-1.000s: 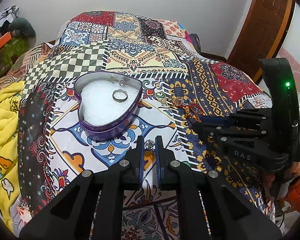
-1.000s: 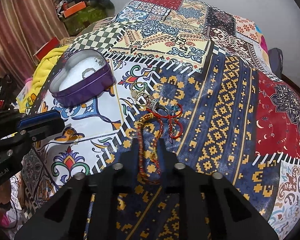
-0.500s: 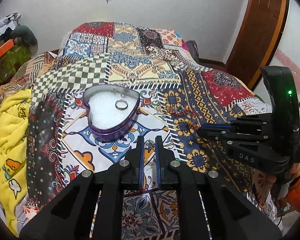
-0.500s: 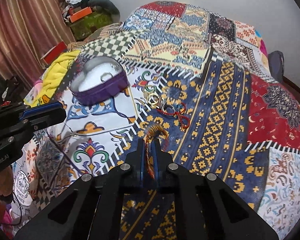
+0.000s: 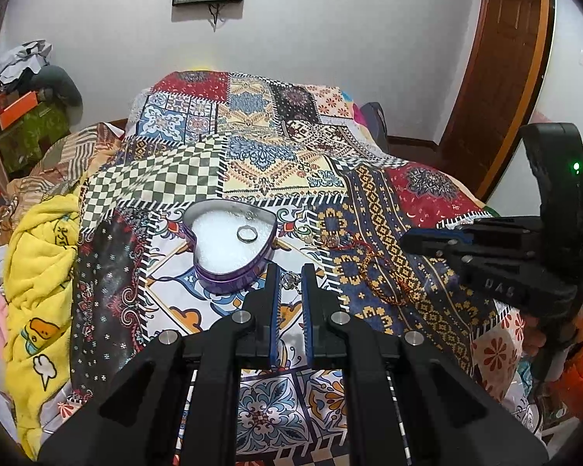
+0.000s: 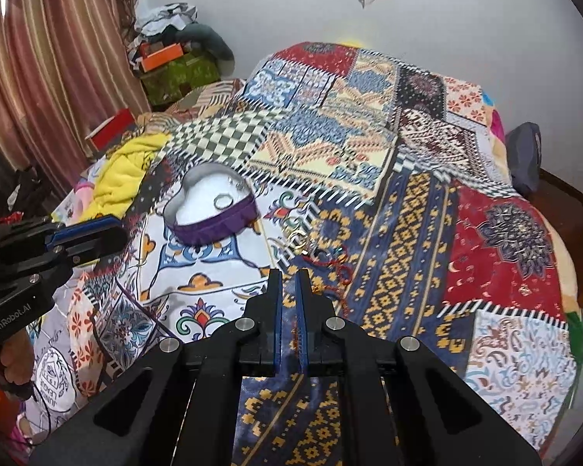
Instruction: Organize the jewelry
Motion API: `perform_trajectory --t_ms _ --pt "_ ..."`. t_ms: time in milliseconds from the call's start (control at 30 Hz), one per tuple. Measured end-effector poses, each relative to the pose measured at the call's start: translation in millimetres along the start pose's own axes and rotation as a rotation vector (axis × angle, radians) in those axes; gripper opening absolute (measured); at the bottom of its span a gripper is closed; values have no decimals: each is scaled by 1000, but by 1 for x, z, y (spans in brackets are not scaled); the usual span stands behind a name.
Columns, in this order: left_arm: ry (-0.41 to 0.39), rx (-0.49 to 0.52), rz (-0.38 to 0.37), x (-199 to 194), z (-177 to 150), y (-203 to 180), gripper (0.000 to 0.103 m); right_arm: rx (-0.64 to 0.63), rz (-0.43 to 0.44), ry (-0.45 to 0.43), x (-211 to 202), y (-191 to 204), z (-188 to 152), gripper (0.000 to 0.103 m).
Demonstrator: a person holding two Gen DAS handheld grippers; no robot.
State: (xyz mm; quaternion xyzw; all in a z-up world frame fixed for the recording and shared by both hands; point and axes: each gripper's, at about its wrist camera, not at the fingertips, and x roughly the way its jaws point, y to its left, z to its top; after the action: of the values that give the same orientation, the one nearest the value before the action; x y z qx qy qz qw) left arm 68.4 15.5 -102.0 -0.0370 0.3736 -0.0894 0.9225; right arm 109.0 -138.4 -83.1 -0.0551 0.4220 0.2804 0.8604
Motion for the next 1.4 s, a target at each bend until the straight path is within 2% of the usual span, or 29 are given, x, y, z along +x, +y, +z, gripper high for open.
perform_trajectory --t_ms 133,233,267,333,367,400,667,833,933,1000,1033,1233,1400 --pt "-13 -5 2 -4 1 2 9 -1 -4 -8 -7 -3 5 6" --pt "-11 -16 1 -4 1 5 9 15 -5 37 1 -6 3 6" --pt "-10 -17 2 -3 1 5 9 19 -10 59 6 -7 1 9" --pt "-4 -20 1 -2 0 6 9 33 0 108 19 -10 -4 26" --pt "-1 -20 0 -1 -1 7 9 47 -2 130 27 -11 -7 44" --pt "3 -19 2 0 -2 7 9 56 -7 136 31 -14 -11 53" --pt "28 -22 6 9 -6 12 9 81 -36 215 71 -22 -26 53" --pt "35 -28 2 13 -6 13 9 115 -27 197 75 -28 -27 52" --pt "40 -27 -2 16 -7 13 9 126 -41 185 74 -32 -26 33" --pt "44 -27 -5 18 -7 12 9 128 -29 185 73 -36 -25 13" --pt "46 -26 -5 18 -8 11 9 132 -27 186 73 -38 -24 10" --pt "39 -27 -5 16 -6 9 9 131 -16 179 67 -37 -25 7" --pt "19 -30 2 7 -2 12 9 109 -3 135 52 -26 -17 7"
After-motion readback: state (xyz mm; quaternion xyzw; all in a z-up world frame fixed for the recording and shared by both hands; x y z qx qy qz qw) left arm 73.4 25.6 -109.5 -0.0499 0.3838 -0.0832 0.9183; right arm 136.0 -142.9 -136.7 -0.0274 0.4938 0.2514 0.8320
